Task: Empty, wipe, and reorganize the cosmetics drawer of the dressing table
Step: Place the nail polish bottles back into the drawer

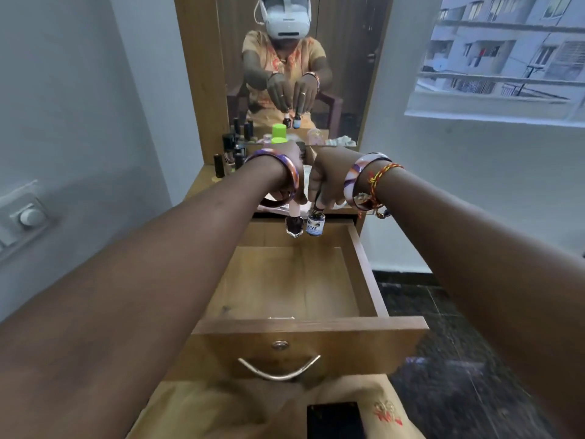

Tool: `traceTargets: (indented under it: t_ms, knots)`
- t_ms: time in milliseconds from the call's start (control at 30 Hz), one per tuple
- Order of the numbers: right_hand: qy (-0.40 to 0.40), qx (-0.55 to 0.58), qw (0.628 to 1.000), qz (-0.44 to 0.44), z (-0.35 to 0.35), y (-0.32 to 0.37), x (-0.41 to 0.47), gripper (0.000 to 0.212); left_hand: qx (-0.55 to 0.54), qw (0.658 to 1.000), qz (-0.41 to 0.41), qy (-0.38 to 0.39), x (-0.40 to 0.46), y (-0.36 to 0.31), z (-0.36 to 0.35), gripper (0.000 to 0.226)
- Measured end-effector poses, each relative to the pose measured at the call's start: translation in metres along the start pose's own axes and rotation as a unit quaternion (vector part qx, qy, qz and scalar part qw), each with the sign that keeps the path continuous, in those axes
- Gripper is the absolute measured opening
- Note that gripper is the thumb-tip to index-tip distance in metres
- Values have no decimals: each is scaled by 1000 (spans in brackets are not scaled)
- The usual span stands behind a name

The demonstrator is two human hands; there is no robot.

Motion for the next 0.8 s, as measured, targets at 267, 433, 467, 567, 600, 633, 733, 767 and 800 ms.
traceTargets:
  t_ms: [267,433,467,567,600,633,733,767,800]
  knots:
    - [-10,47,999,21,9,26,-45,19,25,1000,4,-16,12,4,-14,42]
    - [-11,46,998,32,3,23,-44,22,18,1000,7,-9,15,2,-21,49]
    - [-12,49,998,30,2,22,-44,22,14,1000,13,-9,16,3,-22,49]
    - [-12,51,998,26,-4,19,-45,22,-3,1000,22,-3,17,3,-30,15]
    - [-12,54,998,23,-6,17,-45,21,-12,1000,18,-12,16,2,-33,11]
    - [-12,60,998,20,-10,15,-45,20,-11,999,8,-34,17,0,-33,8]
    - [-18,74,997,15,-20,8,-44,20,-23,997,10,-68,18,3,-43,22]
    - [-21,77,997,14,-23,5,-43,23,-20,998,12,-64,20,4,-48,23]
    - [-26,79,996,14,-27,2,-43,25,-17,998,11,-56,22,3,-54,22]
Point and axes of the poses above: each hand's wrist, its own x-axis towards the middle knuckle, its own z-axis out of the back of the hand, y = z × x, the point moved 9 cm from there along x, towards the middle knuckle, and after that the axes turned 3 degrees about -y, right-handed, at the moved point
